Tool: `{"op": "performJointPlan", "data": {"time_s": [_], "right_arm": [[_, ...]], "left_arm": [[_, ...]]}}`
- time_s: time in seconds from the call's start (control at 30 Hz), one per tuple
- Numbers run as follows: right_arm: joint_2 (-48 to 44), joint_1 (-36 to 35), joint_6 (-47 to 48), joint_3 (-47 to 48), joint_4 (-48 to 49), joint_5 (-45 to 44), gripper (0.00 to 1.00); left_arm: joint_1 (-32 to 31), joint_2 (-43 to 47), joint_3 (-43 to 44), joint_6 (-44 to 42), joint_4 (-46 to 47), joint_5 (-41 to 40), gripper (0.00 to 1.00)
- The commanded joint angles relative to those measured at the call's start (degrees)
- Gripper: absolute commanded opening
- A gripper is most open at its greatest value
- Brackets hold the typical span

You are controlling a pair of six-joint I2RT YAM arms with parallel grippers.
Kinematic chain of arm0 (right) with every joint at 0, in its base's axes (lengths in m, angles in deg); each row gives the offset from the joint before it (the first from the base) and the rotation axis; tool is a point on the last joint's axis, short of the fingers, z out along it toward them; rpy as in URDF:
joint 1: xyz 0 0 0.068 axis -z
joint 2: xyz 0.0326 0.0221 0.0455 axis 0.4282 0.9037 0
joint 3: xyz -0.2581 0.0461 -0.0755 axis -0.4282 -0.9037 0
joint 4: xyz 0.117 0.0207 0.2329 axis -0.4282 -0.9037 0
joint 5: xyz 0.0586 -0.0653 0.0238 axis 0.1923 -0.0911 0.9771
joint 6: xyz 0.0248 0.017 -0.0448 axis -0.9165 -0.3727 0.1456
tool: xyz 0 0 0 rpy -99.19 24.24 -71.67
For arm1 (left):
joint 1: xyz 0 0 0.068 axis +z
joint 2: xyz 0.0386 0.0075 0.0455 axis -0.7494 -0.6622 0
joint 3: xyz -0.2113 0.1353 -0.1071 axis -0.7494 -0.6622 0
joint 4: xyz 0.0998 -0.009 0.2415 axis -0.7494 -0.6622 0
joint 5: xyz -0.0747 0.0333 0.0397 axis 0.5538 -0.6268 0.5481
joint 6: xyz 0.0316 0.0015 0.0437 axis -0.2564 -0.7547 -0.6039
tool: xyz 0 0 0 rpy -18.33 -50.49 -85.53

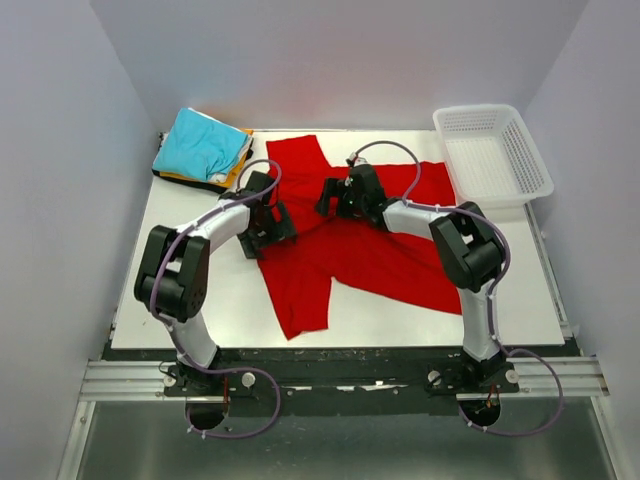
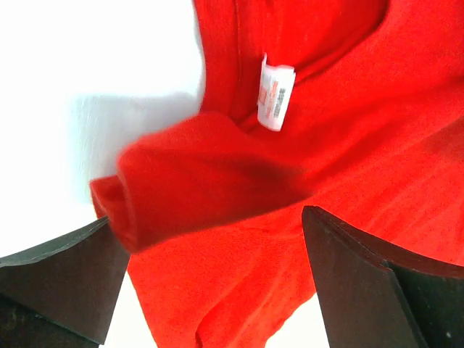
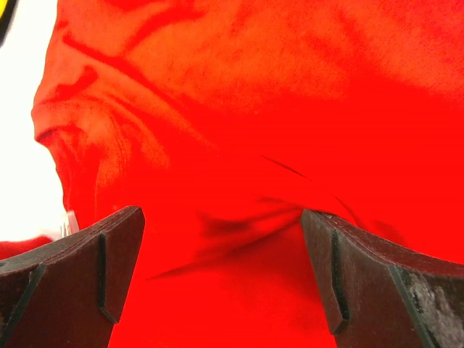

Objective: Fold and stack the t-shirts
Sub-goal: Flatten out the tshirt

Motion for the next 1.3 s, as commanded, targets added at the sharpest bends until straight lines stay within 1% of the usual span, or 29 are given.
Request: {"op": "performJointPlan", "data": {"time_s": [0.0,0.13,0.23,0.37,0.47,0.6,0.67,0.73,0.83,0.87,0.93,1.03,1.13,1.2,1.27], "right_arm": [[5.8,2.5,2.5,4.0,-4.8,-0.9,1.0],[7.3,3.8,3.2,6.1,-4.8,-1.0,1.0],[6.7,4.4,4.5,6.6,-4.5,-0.2,1.0],[4.3,4.5,6.0,6.6,-4.6,2.0,1.0],[0.2,4.4,5.0,4.5,-3.8,3.0,1.0],[-6.3,4.4,0.7,-0.2,-4.3,2.7,1.0],[-10.4,4.4,-0.5,-4.0,-4.2,4.2,1.0],[-14.5,4.4,-2.5,-9.7,-1.7,4.8,1.0],[-19.7,4.3,-4.7,-17.4,2.1,3.8,1.0],[-21.2,4.4,-4.6,-18.3,1.2,3.3,1.0],[-23.9,4.4,-4.6,-19.7,-0.7,1.1,1.0],[-27.6,4.4,-4.9,-22.6,0.1,-0.6,1.0],[-29.2,4.3,-4.8,-23.7,-0.3,-2.2,1.0],[-30.1,4.3,-4.8,-24.1,-1.1,-4.6,1.0],[-30.7,4.3,-4.8,-24.5,-1.9,-7.2,1.0]], "left_arm": [[0.2,-6.6,10.2,-4.8,-6.1,-2.3,0.98],[0.5,-12.6,17.0,-6.1,-7.9,0.4,0.99],[0.7,-14.0,18.5,-6.4,-7.9,0.8,0.99],[1.0,-12.8,19.9,-6.6,-8.9,-0.7,0.99],[0.9,-8.6,18.9,-6.9,-7.9,-1.4,0.99],[-0.1,-0.3,13.0,-7.2,-3.2,1.6,0.99],[-1.3,4.1,8.2,-6.7,-1.0,2.8,0.99],[-2.7,8.1,1.9,-5.4,1.9,4.9,0.99],[-5.1,13.8,-10.0,-2.3,10.9,12.2,0.98],[-6.2,15.3,-14.1,-0.5,13.6,13.7,0.99],[-8.3,17.2,-19.4,2.3,17.6,14.9,0.99],[-11.3,18.3,-23.9,5.0,20.1,13.8,0.98],[-12.2,18.3,-27.1,6.1,21.2,12.9,0.99],[-12.2,18.5,-27.3,6.7,17.0,7.4,0.99],[-12.1,19.1,-26.6,7.2,10.9,0.8,0.99]]}}
